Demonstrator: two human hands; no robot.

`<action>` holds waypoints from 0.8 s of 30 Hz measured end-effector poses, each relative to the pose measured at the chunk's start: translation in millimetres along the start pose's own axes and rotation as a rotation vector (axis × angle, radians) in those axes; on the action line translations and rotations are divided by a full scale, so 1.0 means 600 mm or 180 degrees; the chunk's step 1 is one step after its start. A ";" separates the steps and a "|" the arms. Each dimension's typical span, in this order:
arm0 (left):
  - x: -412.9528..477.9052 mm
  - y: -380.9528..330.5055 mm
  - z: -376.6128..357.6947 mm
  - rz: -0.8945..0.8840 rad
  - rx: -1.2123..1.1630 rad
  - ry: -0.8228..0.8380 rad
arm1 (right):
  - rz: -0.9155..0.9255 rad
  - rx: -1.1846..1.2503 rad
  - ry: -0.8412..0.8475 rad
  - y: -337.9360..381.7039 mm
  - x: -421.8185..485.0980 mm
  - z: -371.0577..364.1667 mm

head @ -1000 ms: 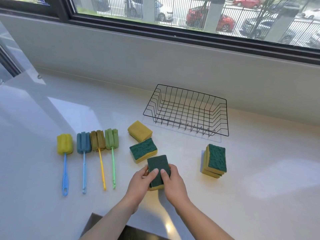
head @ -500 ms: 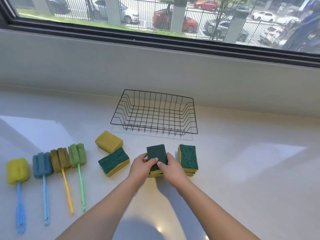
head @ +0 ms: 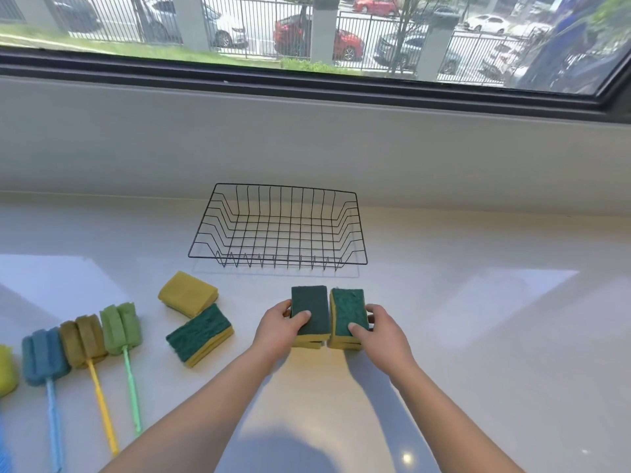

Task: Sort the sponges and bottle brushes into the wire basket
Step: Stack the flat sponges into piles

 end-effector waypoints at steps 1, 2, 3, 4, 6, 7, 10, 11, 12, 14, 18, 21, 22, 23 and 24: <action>0.000 -0.001 -0.003 -0.0027 -0.0011 0.0011 | 0.0013 0.0019 -0.0031 0.000 0.000 -0.002; -0.001 -0.001 -0.004 -0.0048 -0.0022 0.0020 | 0.0033 0.0038 -0.0048 0.001 0.000 -0.004; -0.002 -0.001 -0.005 -0.0068 -0.0028 0.0031 | 0.0048 0.0060 -0.0054 0.002 -0.001 -0.006; -0.002 0.000 -0.006 -0.0071 -0.0030 0.0040 | 0.0059 0.0078 -0.0053 0.003 -0.001 -0.008; -0.003 0.002 -0.005 -0.0010 -0.0053 0.0031 | 0.0081 0.0085 -0.0046 0.004 0.001 -0.009; -0.003 0.002 -0.003 0.0057 -0.0030 -0.0017 | 0.0089 0.0086 -0.0039 0.005 0.002 -0.009; -0.001 0.002 0.012 0.0250 0.0141 -0.0188 | 0.0073 0.0073 -0.0038 0.003 0.004 -0.006; -0.001 0.002 0.018 0.0239 0.0150 -0.0221 | 0.0075 0.0059 -0.0057 0.003 0.004 -0.005; -0.002 0.002 0.025 0.0204 0.0169 -0.0250 | 0.0106 0.0028 -0.0103 0.004 0.003 -0.003; -0.005 -0.001 0.039 0.0083 0.0291 -0.0333 | 0.0291 -0.0099 -0.0305 0.008 -0.001 0.000; -0.018 -0.007 0.082 -0.0357 0.0863 -0.0585 | 0.0791 -0.0355 -0.0626 0.035 -0.009 0.008; -0.031 -0.003 0.120 -0.0678 0.1342 -0.0788 | 0.1138 -0.0416 -0.0684 0.067 -0.016 0.005; -0.036 0.001 0.134 -0.0711 0.1387 -0.0865 | 0.1259 -0.0409 -0.0673 0.079 -0.019 0.001; -0.040 0.006 0.148 -0.0713 0.1420 -0.0955 | 0.1380 -0.0402 -0.0646 0.092 -0.021 -0.004; -0.044 0.011 0.164 -0.0694 0.1479 -0.1051 | 0.1494 -0.0411 -0.0605 0.105 -0.023 -0.012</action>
Point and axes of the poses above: each hand's wrist, its own x-axis towards the middle knuckle, its own z-axis out of the back of the hand, y = z × x, the point moved 2 cm from there along x, towards the middle knuckle, and after that the axes turned 2 degrees about x, right-handed, at the moved point
